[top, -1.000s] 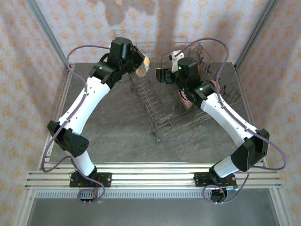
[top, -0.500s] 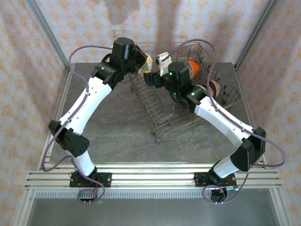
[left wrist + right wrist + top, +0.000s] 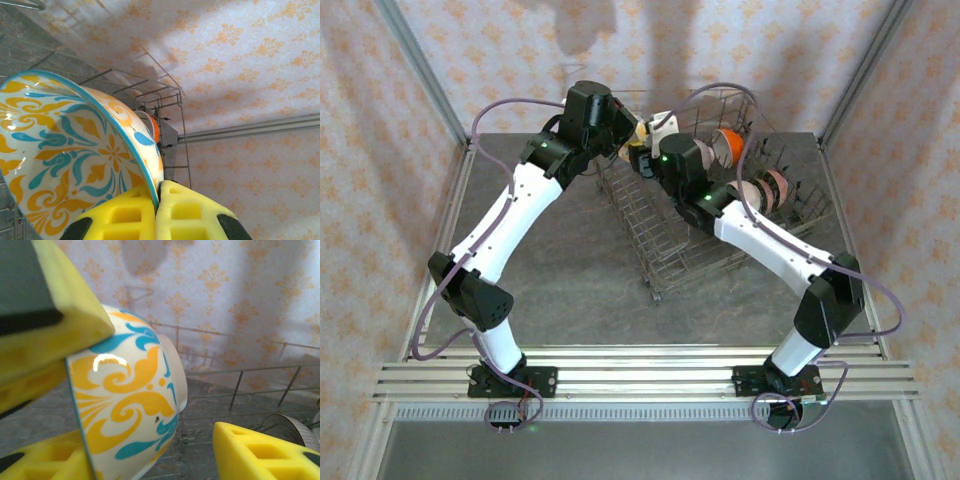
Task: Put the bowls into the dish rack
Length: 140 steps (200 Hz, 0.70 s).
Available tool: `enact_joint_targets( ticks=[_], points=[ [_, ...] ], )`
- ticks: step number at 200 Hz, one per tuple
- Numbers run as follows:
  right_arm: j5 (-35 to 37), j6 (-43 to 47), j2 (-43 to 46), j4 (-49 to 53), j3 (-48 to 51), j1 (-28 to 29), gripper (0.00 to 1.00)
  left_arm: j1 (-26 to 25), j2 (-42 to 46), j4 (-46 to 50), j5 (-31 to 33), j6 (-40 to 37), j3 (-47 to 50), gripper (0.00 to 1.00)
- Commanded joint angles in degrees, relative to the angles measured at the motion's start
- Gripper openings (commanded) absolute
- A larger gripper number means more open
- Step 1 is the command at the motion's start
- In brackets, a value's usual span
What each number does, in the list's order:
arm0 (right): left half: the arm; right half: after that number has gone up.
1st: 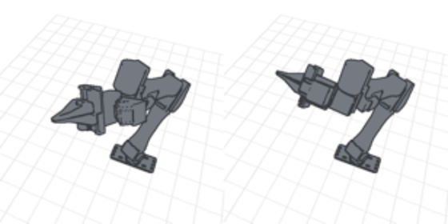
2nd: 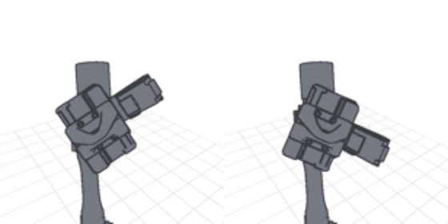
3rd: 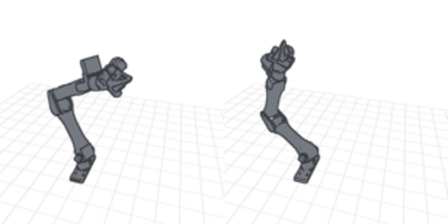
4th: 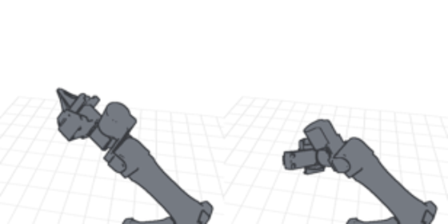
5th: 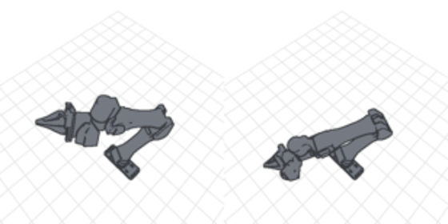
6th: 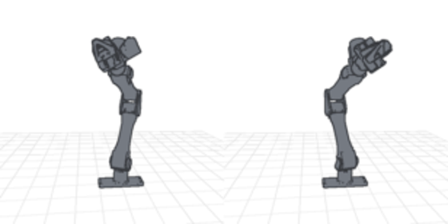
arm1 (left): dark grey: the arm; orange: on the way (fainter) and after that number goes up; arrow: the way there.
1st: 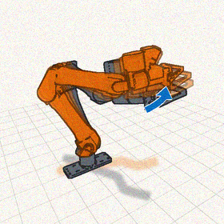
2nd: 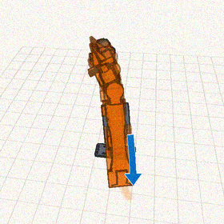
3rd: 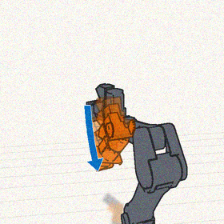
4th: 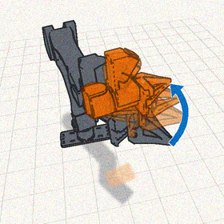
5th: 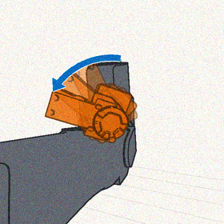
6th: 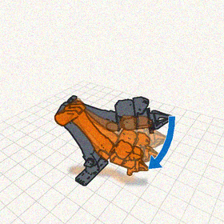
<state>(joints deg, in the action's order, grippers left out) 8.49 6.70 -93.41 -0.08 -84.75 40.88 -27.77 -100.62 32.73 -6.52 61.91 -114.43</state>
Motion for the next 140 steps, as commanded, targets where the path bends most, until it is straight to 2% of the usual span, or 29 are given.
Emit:
enact_joint_targets(
  ticks=[1, 29, 67, 98, 118, 140],
  points=[
    [9.1, 1.9, -1.6, -2.2, -3.4, 1.5, 0.49, -0.5, 0.2, -3.3, 1.5, 0.8, -2.5, 0.00],
    [15.0, 1.4, -2.8, -2.8, -4.1, 2.2, 0.37, -0.6, 0.1, -2.8, 1.4, 0.8, -2.5, 0.00],
    [23.1, 1.5, -4.2, -3.0, -6.3, 3.1, 0.14, -0.6, -0.3, -3.9, 0.1, 0.8, -1.8, 0.00],
    [31.7, -0.1, -5.5, -2.3, -8.1, 3.1, 0.00, -0.6, -1.5, -4.4, -2.4, 1.0, -1.6, 0.13],
    [34.7, -1.0, -6.4, -0.2, -9.8, 3.1, 0.00, -0.5, -1.5, -4.5, -3.1, 0.7, -1.3, 0.19],
    [35.6, -2.8, -7.1, 2.1, -11.4, 2.9, 0.00, -0.6, -0.2, -5.6, -2.7, -0.2, -0.2, 0.30]
  ],
)
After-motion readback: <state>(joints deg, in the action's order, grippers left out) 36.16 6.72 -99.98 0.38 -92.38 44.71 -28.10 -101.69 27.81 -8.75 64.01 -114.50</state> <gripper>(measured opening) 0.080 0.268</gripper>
